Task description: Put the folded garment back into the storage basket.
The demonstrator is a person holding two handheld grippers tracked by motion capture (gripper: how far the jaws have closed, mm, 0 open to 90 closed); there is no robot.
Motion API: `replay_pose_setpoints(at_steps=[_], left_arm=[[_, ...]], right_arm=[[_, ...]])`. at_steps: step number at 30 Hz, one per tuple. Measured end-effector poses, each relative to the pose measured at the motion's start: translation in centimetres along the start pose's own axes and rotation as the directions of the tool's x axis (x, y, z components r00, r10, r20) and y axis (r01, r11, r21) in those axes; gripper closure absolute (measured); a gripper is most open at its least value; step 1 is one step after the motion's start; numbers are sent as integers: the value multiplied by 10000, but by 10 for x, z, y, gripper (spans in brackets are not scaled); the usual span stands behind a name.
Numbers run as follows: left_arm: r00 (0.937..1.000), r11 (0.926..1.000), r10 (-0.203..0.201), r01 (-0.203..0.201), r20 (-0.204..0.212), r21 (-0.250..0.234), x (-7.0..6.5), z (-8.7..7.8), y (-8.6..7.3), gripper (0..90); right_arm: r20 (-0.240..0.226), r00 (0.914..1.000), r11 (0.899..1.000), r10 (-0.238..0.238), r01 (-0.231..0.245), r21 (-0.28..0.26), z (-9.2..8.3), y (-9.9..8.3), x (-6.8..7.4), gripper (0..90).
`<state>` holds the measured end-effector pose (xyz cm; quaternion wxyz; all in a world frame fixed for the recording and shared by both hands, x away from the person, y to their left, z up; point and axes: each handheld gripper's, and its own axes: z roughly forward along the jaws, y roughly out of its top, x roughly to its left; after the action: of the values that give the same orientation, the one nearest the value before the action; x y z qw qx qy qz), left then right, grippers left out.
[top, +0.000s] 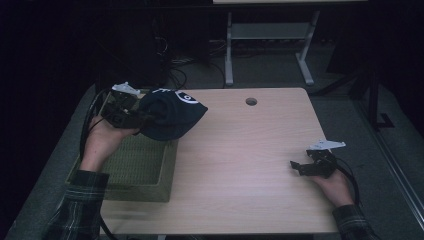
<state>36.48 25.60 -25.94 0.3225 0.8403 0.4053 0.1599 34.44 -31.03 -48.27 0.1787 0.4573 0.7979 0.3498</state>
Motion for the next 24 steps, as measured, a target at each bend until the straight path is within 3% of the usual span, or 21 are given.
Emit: replay_pose_setpoints(at_steps=[9,13,17,21,24], left_arm=[[9927,9966,-823,827,-879,11,30,-8,-25,716],[9844,9934,-1080,1122,-1387,227,42,-7,-37,717],[9710,9887,-1388,1472,-1946,293,53,-6,-50,717],[9602,9829,-1704,1817,-2211,315,61,-4,-63,717],[9564,9798,-1818,1958,-2284,403,64,1,-69,717]], right_arm=[[0,10000,10000,2,-2,-5,0,0,0,153],[2,10000,10000,3,-3,-3,0,0,0,153],[5,10000,10000,-8,8,-6,0,0,0,153],[15,10000,10000,-48,48,-30,0,0,0,153],[18,10000,10000,-34,34,-20,0,0,0,153]])
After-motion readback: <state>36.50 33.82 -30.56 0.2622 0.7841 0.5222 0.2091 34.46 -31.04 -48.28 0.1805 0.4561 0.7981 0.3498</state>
